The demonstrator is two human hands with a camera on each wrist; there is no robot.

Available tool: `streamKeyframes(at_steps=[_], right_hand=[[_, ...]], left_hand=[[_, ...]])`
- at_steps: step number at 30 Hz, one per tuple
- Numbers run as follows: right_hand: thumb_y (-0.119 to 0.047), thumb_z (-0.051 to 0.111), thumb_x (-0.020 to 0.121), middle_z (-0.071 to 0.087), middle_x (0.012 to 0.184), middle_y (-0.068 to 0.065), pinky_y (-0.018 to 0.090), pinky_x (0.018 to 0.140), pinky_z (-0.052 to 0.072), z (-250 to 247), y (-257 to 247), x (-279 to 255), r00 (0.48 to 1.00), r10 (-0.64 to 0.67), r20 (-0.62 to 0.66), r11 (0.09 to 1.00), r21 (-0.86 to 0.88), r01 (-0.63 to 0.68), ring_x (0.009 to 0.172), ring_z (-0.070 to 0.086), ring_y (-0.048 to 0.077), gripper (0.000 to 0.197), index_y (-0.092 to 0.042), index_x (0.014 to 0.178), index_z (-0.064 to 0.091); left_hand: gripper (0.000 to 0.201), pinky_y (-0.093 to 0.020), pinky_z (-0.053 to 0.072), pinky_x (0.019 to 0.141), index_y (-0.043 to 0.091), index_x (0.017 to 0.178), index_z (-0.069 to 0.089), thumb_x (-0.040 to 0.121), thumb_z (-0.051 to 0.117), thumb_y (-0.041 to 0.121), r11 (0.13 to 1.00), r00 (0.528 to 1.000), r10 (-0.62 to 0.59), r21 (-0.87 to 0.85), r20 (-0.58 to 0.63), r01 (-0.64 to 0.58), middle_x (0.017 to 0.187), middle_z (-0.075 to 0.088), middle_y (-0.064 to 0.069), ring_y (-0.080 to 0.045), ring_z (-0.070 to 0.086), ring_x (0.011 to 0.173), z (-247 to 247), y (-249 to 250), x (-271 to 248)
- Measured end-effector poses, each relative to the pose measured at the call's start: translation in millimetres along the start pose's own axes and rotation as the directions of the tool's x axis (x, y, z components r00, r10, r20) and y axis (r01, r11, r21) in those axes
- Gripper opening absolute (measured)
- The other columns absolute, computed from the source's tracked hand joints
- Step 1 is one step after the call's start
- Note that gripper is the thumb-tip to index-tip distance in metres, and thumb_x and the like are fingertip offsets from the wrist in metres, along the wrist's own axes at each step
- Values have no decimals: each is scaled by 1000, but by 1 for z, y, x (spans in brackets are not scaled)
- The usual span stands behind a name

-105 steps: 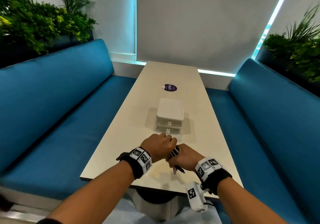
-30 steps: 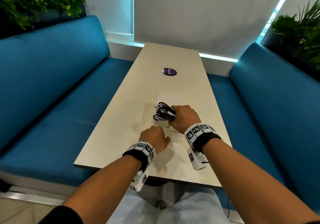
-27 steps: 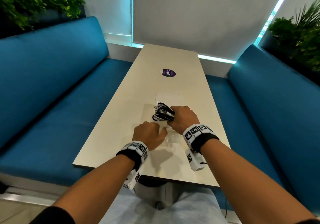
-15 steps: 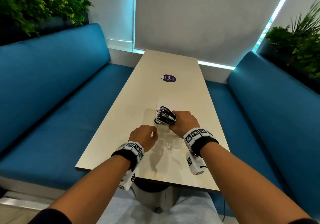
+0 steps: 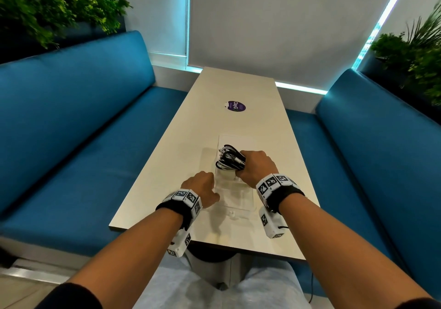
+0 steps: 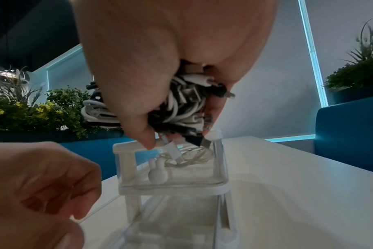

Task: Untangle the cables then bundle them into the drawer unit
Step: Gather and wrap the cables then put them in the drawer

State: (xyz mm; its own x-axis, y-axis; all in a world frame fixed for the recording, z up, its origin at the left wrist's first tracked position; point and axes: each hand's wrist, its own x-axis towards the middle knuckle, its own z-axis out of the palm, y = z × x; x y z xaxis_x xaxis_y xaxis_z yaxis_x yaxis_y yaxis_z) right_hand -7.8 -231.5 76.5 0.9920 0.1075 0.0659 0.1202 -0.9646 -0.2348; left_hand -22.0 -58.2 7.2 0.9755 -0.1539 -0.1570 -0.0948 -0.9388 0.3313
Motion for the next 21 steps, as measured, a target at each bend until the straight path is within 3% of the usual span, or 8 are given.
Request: streamKeyframes(at_steps=[5, 8, 10, 13, 14, 17, 19, 21], right_hand=[[-28, 69, 72, 67, 84, 1, 34, 67, 55, -3, -2, 1, 1000, 0, 15, 1000, 10, 0, 77, 63, 28, 23, -26, 94, 64], [-27, 69, 73, 67, 85, 1, 32, 67, 53, -3, -1, 0, 1000, -7, 13, 1000, 7, 7, 77, 63, 28, 23, -26, 95, 64], [-27, 70, 73, 67, 86, 1, 32, 68, 53, -4, 0, -1, 1000, -11, 29, 1000, 12, 10, 78, 63, 28, 24, -26, 96, 64], [-27, 69, 74, 67, 85, 0, 33, 69, 55, -7, 1, -4, 999, -25, 39, 1000, 12, 24, 78, 63, 26, 23, -25, 96, 64], [-28, 69, 73, 67, 84, -1, 34, 68, 55, -7, 2, -5, 999, -32, 24, 999, 24, 31, 77, 63, 26, 22, -25, 95, 63], [-32, 72, 72, 69, 83, -2, 34, 69, 56, -9, 2, -10, 997, -57, 47, 994, 93, 52, 77, 65, 24, 25, -26, 95, 65], [-33, 79, 70, 70, 85, 0, 30, 70, 55, -10, 0, -15, 970, -63, 234, 996, 71, 48, 78, 67, 22, 32, -24, 99, 67], [-38, 84, 67, 70, 89, 2, 28, 67, 53, -3, 1, -23, 898, -35, 439, 993, -87, 82, 77, 66, 22, 41, -19, 98, 67]], left_hand=[[24, -23, 44, 61, 20, 78, 66, 77, 76, 42, 999, 960, 45, -29, 277, -38, 81, 71, -2, -17, 60, 69, -8, -2, -2], [42, -23, 49, 65, 13, 77, 72, 79, 71, 54, 999, 921, 16, -44, 389, 1, 67, 70, 0, -13, 60, 60, -14, -2, -6], [41, -27, 53, 71, 12, 80, 72, 82, 69, 53, 995, 962, -4, -91, 272, 30, 72, 70, -1, -16, 63, 66, -17, -5, 0], [21, -33, 54, 75, 21, 94, 61, 86, 68, 39, 971, 999, -35, -237, -39, 24, 93, 68, -3, -22, 65, 81, -18, -11, 11], [23, -35, 55, 77, 22, 100, 55, 86, 69, 35, 959, 998, -39, -283, -56, 22, 96, 66, -3, -23, 65, 83, -16, -11, 14], [35, -40, 59, 77, 20, 107, 46, 85, 72, 28, 930, 997, -31, -364, 66, 53, 98, 66, -7, -25, 70, 79, -10, -8, 16], [36, -39, 59, 75, 17, 112, 45, 87, 70, 22, 914, 996, -46, -399, 74, 72, 102, 67, -11, -27, 71, 83, -6, -8, 16], [41, -42, 54, 84, 16, 123, 42, 88, 63, 15, 927, 996, -54, -373, -72, 24, 120, 59, -10, -29, 64, 96, -7, -8, 19]])
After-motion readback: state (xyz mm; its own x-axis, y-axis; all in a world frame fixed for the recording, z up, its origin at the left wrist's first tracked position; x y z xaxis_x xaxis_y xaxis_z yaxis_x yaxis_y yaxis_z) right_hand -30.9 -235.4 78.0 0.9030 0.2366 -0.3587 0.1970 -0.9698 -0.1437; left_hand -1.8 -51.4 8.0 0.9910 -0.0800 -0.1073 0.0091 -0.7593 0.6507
